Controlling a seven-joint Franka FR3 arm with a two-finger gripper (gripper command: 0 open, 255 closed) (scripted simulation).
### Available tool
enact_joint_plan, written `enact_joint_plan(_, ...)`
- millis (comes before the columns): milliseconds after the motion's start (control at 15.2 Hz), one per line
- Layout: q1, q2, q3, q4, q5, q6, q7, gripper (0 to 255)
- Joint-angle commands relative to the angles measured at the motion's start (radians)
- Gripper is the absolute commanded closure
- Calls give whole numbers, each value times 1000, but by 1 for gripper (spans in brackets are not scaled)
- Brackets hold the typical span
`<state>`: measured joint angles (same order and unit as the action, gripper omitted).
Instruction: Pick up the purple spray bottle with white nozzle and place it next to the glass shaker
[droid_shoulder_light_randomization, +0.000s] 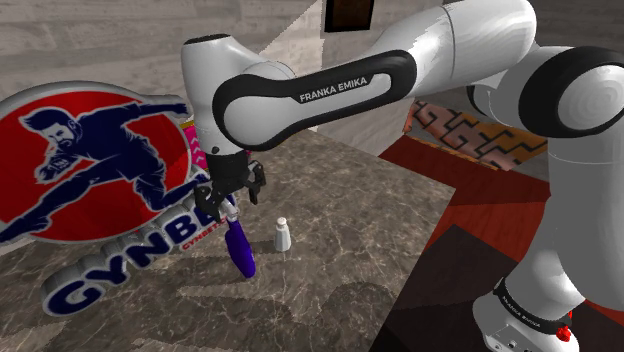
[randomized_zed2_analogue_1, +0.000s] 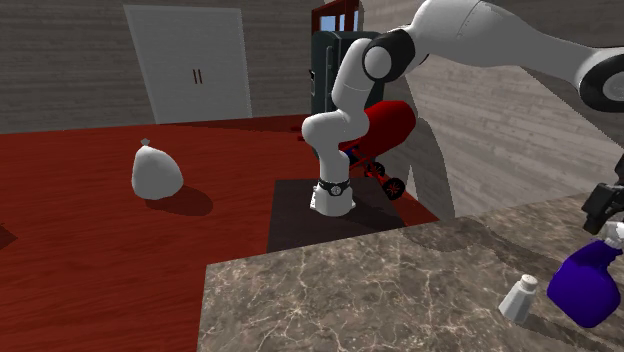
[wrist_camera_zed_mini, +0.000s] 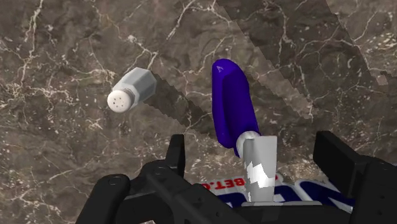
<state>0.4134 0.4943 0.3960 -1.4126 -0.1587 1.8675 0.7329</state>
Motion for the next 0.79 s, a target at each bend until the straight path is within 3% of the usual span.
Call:
enact_joint_plan(0, 0, 0, 0, 0, 0, 0, 0, 0)
enact_joint_plan(264, 8, -7, 4, 118, 5, -124, -7, 0)
enact_joint_plan(726, 9, -7, 4, 118, 5, -124, -7, 0)
